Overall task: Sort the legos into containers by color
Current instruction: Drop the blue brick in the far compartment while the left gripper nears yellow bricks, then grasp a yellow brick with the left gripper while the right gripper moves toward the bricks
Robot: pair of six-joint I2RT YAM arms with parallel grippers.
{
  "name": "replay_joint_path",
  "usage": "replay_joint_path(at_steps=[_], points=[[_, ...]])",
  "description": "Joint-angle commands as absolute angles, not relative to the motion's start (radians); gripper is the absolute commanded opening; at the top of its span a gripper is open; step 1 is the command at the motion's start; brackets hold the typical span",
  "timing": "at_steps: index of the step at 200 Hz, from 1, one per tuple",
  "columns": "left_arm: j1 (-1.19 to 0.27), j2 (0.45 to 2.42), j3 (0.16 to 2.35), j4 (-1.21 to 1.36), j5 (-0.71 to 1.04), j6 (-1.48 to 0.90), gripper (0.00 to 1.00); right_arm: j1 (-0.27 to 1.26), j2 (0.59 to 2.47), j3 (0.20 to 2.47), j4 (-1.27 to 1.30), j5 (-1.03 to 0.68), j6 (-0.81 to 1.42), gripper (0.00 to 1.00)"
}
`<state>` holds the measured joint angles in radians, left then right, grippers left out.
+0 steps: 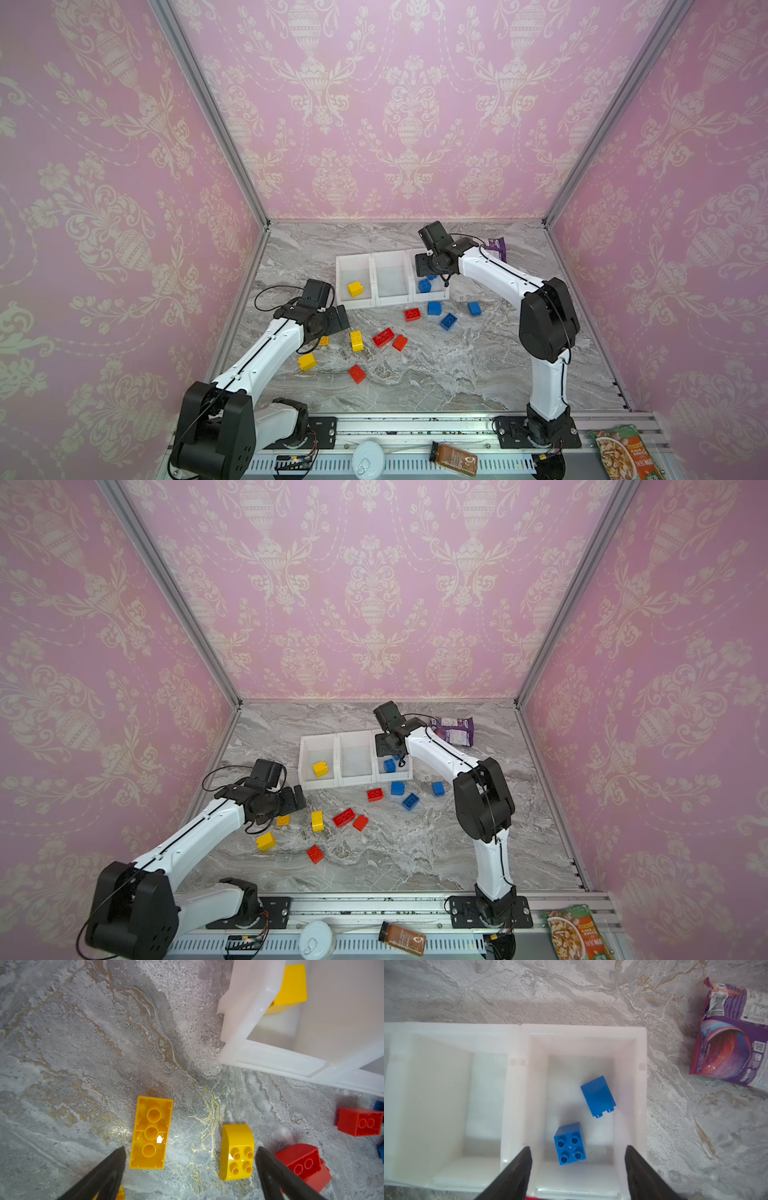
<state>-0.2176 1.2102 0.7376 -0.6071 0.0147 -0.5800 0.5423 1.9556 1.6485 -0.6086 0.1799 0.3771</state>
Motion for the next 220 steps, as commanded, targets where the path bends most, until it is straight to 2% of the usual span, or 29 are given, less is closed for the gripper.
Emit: replay_joint_path(at_steps=[1,60,143,220], points=[[-0.206,1.237,0.780,-0.666,-0.034,-0.539,0.98,0.559,1.860,1.572,-0.581,0.125,0.409,0.79],[-0.189,1.300,0.811,-0.705,-0.060,-0.504,0.91,0.577,1.628,1.295,-0.470,-0.059,0.447,1.00],[-0.181,1.426,0.859,-0.741,-0.099,-0.446,0.83,0.584,1.341,0.929,-0.327,-0.212,0.497,1.00],[-0.176,1.489,0.846,-0.705,-0.073,-0.470,0.68,0.583,1.249,0.875,-0.300,-0.220,0.490,1.00]])
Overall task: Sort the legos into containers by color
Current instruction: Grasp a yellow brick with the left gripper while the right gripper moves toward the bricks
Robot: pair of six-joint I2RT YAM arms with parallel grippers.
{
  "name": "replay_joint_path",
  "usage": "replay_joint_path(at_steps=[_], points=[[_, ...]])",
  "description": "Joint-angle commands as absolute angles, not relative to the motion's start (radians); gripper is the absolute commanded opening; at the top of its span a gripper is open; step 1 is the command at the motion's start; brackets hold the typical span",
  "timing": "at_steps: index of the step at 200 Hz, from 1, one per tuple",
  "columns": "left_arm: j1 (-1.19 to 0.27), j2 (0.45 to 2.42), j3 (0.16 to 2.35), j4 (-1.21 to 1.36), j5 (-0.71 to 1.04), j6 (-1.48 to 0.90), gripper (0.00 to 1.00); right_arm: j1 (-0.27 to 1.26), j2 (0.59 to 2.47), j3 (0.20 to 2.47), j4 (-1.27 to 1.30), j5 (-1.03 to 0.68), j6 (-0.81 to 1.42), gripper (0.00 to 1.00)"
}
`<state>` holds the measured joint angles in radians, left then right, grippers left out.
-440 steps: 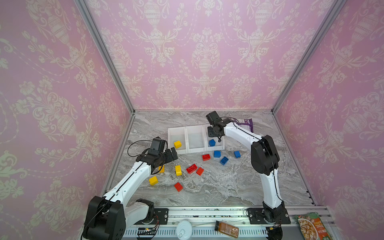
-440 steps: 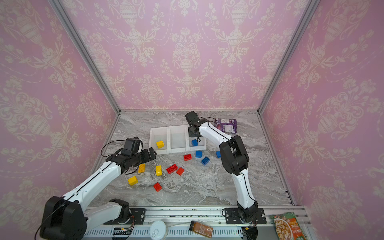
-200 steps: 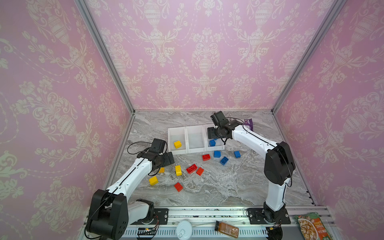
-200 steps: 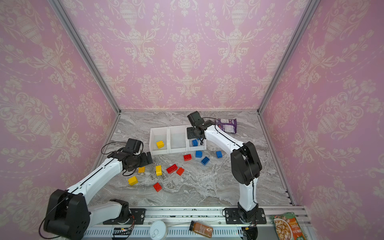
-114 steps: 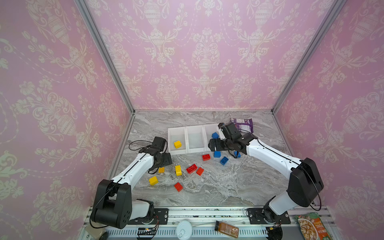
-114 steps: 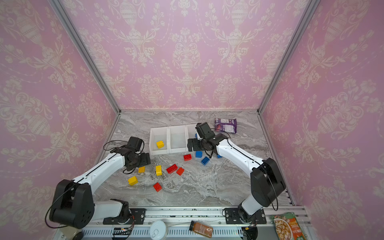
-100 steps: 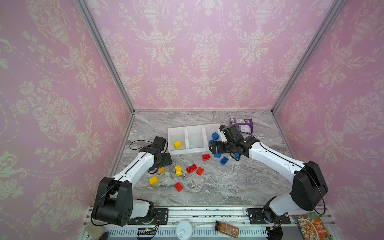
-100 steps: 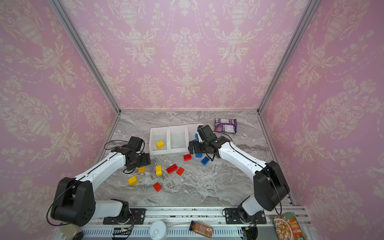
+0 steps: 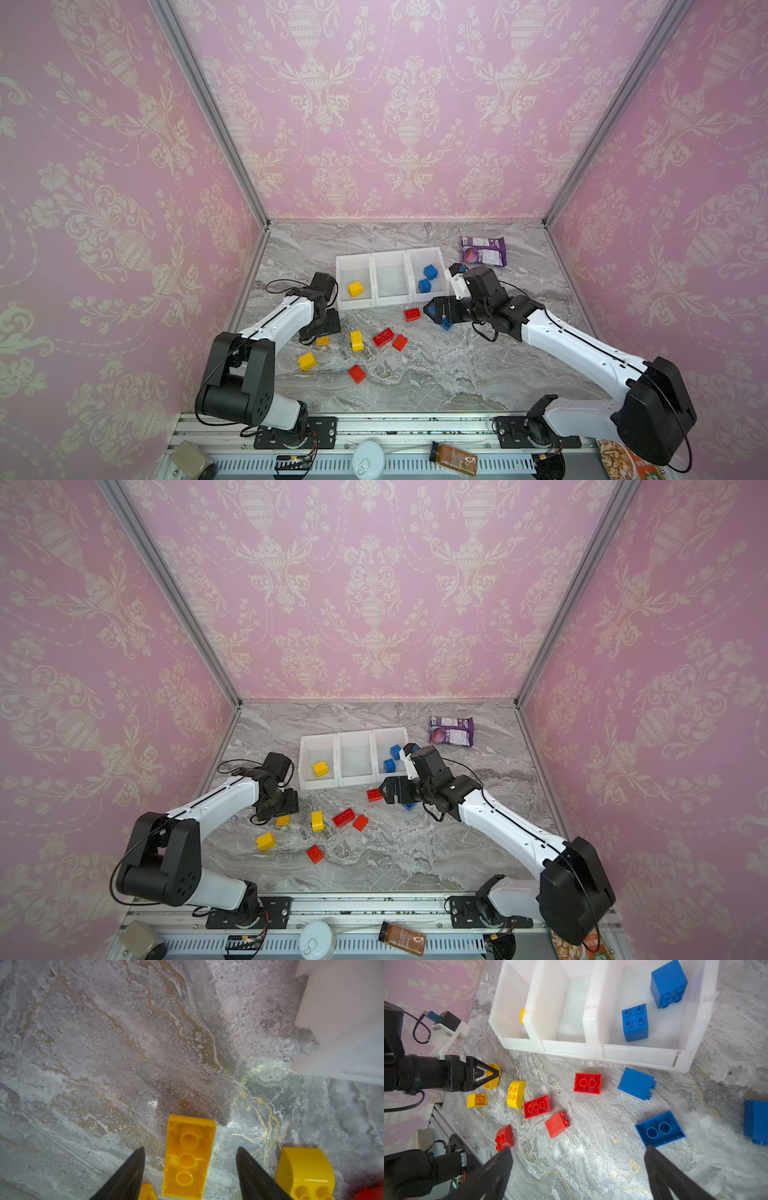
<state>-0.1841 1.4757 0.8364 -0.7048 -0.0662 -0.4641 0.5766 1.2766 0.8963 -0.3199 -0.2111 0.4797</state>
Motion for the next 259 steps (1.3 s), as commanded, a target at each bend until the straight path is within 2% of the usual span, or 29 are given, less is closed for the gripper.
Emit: replay_joint_path(at_steps=[1,103,167,259], points=[[-0.176,1.490,0.846,-0.703,-0.073,-0.471,0.68,0.583,1.248,0.876,-0.299,-0.222,0.489,1.00],[-0.176,1.521,0.786,-0.633,-0.032,-0.518,0.52,0.583,1.226,0.856,-0.303,-0.206,0.489,1.00],[-0.176,1.495,0.771,-0.629,-0.033,-0.534,0.29,0.581,1.216,0.843,-0.299,-0.195,0.496,1.00],[-0.186,1.346,0.829,-0.703,-0.058,-0.537,0.25,0.581,1.223,0.822,-0.287,-0.194,0.510,1.00]])
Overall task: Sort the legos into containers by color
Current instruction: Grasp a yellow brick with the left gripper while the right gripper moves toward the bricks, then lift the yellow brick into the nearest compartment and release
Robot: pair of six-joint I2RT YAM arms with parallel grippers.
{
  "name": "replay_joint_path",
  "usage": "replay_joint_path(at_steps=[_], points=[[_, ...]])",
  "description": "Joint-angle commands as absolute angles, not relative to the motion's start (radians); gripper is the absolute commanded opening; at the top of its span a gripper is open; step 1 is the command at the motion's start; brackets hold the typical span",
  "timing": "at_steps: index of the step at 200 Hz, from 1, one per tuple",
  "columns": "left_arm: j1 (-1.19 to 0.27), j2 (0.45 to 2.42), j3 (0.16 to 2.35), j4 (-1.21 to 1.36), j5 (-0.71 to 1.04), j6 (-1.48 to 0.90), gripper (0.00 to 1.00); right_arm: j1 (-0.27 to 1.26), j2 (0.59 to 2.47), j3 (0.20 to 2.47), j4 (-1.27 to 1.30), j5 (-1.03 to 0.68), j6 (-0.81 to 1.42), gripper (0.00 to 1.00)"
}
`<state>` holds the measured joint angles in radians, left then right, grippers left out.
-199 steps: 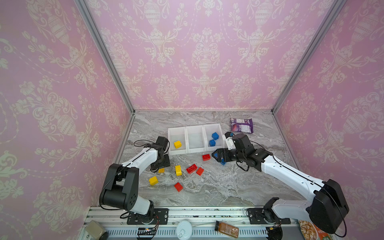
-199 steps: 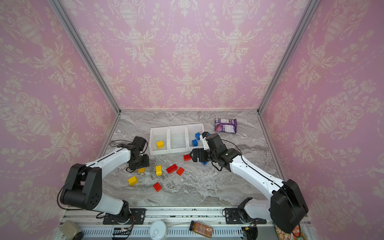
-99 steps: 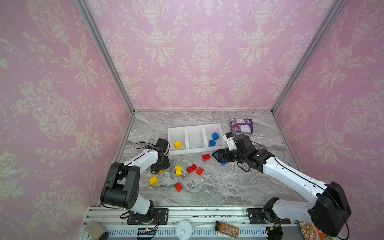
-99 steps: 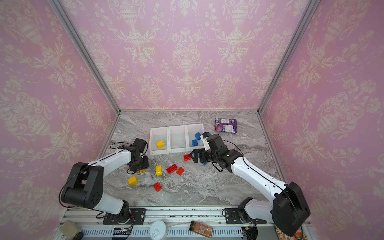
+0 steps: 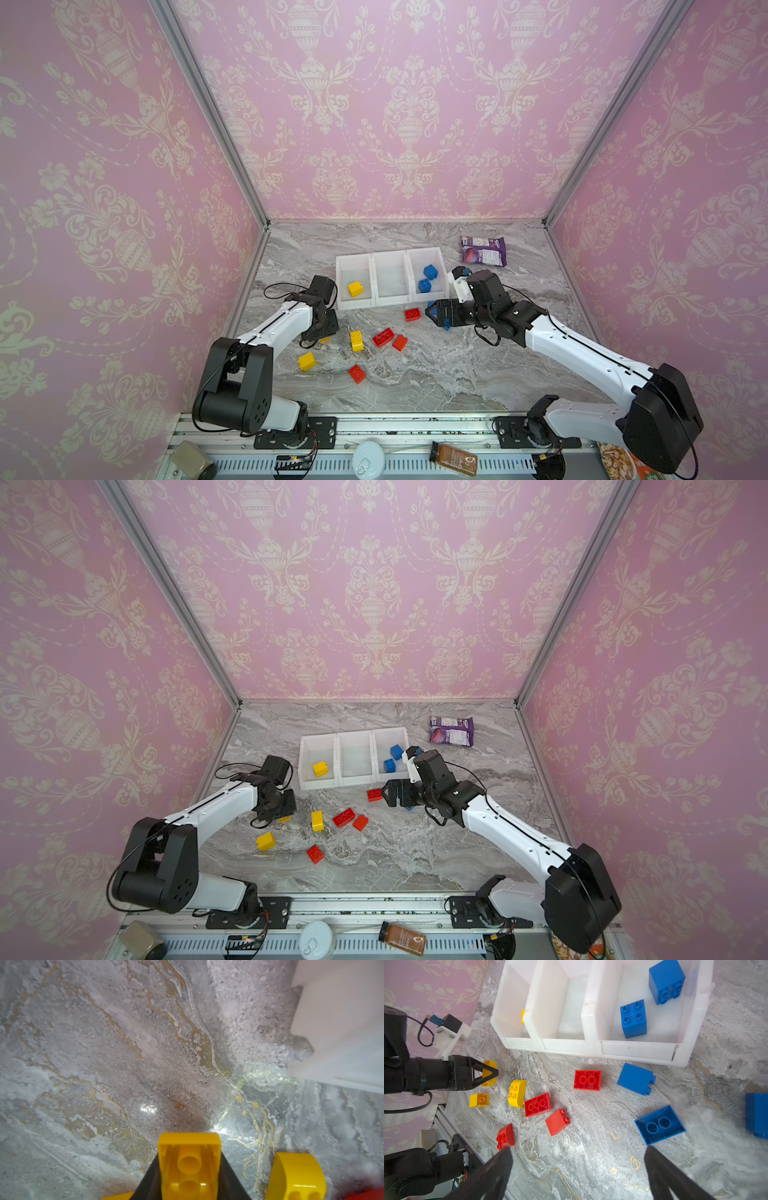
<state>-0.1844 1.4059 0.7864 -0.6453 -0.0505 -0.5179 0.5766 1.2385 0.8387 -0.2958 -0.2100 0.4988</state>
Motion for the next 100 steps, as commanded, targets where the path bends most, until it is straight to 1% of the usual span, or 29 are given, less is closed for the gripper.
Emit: replay_joint_path(at_steps=[1,25,49,72,100], points=[[-0.187,1.344,0.831,-0.703,-0.059,-0.536,0.25,0.581,1.223,0.822,-0.287,-0.195,0.510,1.00],[-0.216,1.300,0.887,-0.719,-0.082,-0.531,0.25,0.581,1.226,0.818,-0.279,-0.194,0.514,1.00],[-0.249,1.314,0.965,-0.716,-0.093,-0.519,0.25,0.581,1.230,0.815,-0.276,-0.195,0.518,1.00],[-0.267,1.370,1.042,-0.672,-0.092,-0.501,0.25,0.580,1.229,0.809,-0.271,-0.189,0.522,1.00],[-0.271,1.488,1.151,-0.607,-0.085,-0.469,0.25,0.579,1.233,0.809,-0.274,-0.185,0.520,1.00]])
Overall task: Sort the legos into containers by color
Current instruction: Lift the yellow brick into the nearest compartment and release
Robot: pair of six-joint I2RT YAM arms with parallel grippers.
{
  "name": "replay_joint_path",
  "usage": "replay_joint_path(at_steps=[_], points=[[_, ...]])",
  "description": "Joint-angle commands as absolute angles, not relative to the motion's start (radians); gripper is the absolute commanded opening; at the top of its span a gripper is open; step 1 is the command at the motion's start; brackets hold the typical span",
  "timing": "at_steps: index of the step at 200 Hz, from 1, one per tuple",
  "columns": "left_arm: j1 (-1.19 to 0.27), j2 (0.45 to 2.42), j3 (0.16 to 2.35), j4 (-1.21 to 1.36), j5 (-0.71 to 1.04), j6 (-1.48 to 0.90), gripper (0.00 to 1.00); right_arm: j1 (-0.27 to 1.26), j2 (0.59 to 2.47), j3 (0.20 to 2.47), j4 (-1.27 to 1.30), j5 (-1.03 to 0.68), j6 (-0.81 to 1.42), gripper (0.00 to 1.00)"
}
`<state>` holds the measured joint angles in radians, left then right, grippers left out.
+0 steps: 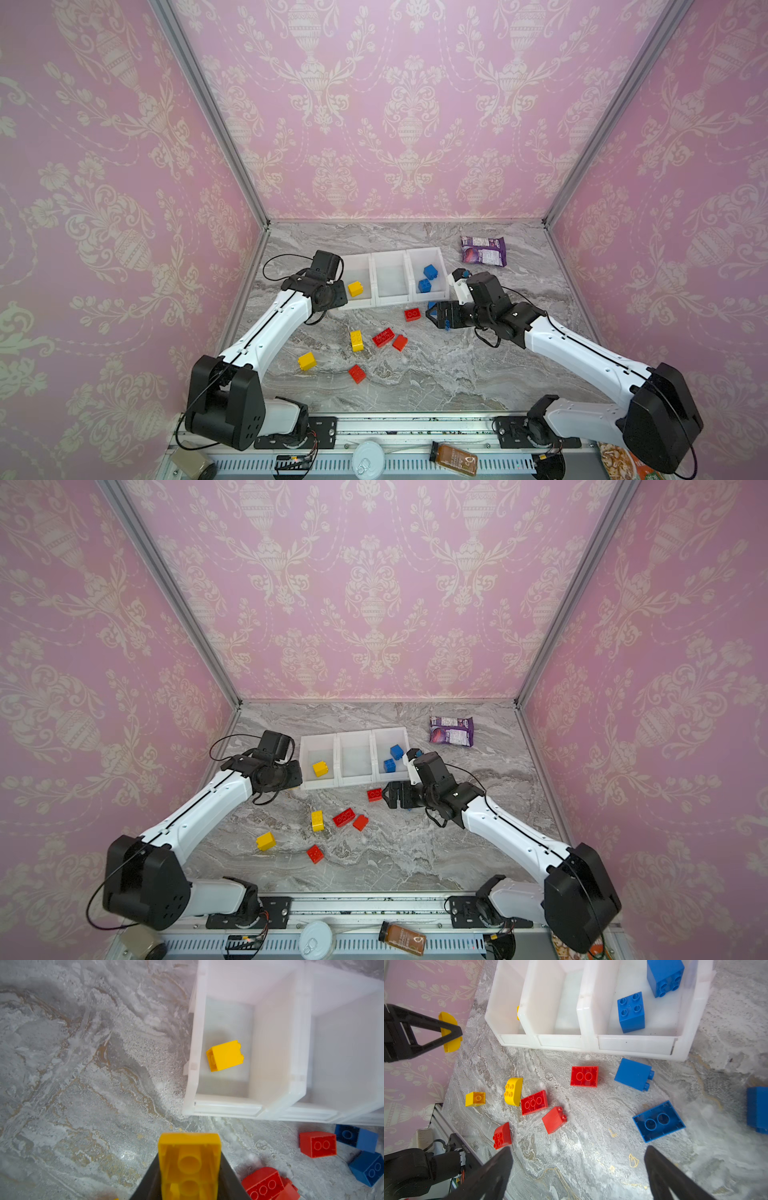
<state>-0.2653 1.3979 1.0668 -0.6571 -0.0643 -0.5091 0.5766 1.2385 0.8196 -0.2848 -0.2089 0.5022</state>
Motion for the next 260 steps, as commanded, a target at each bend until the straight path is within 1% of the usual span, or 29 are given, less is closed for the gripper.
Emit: replay_joint_path(at_steps=[1,47,86,133,156,165,176,191,210,239,260], points=[[-0.272,1.493,1.156,-0.605,-0.084,-0.467,0.25,0.579,1.233,0.809,-0.274,-0.185,0.519,1.00],[-0.276,1.697,1.307,-0.500,-0.026,-0.453,0.25,0.577,1.226,0.790,-0.265,-0.175,0.531,1.00],[-0.275,1.848,1.401,-0.479,-0.029,-0.409,0.24,0.575,1.156,0.767,-0.285,-0.132,0.558,1.00],[-0.275,1.938,1.432,-0.421,-0.015,-0.430,0.24,0.567,1.151,0.793,-0.348,-0.112,0.536,1.00],[-0.275,1.962,1.445,-0.414,-0.010,-0.433,0.30,0.565,1.165,0.799,-0.335,-0.118,0.538,1.00],[-0.274,1.967,1.451,-0.416,-0.010,-0.433,0.35,0.563,1.171,0.803,-0.333,-0.122,0.539,1.00],[-0.275,1.973,1.456,-0.416,-0.008,-0.433,0.39,0.563,1.178,0.808,-0.333,-0.123,0.536,1.00],[-0.275,1.976,1.462,-0.419,-0.007,-0.433,0.50,0.562,1.180,0.809,-0.337,-0.120,0.534,1.00],[-0.276,1.966,1.457,-0.414,-0.012,-0.436,0.58,0.559,1.176,0.805,-0.340,-0.117,0.534,1.00],[-0.279,1.943,1.451,-0.412,-0.011,-0.436,0.65,0.550,1.180,0.803,-0.342,-0.117,0.533,1.00],[-0.281,1.922,1.441,-0.411,-0.010,-0.437,0.69,0.548,1.189,0.808,-0.342,-0.117,0.533,1.00]])
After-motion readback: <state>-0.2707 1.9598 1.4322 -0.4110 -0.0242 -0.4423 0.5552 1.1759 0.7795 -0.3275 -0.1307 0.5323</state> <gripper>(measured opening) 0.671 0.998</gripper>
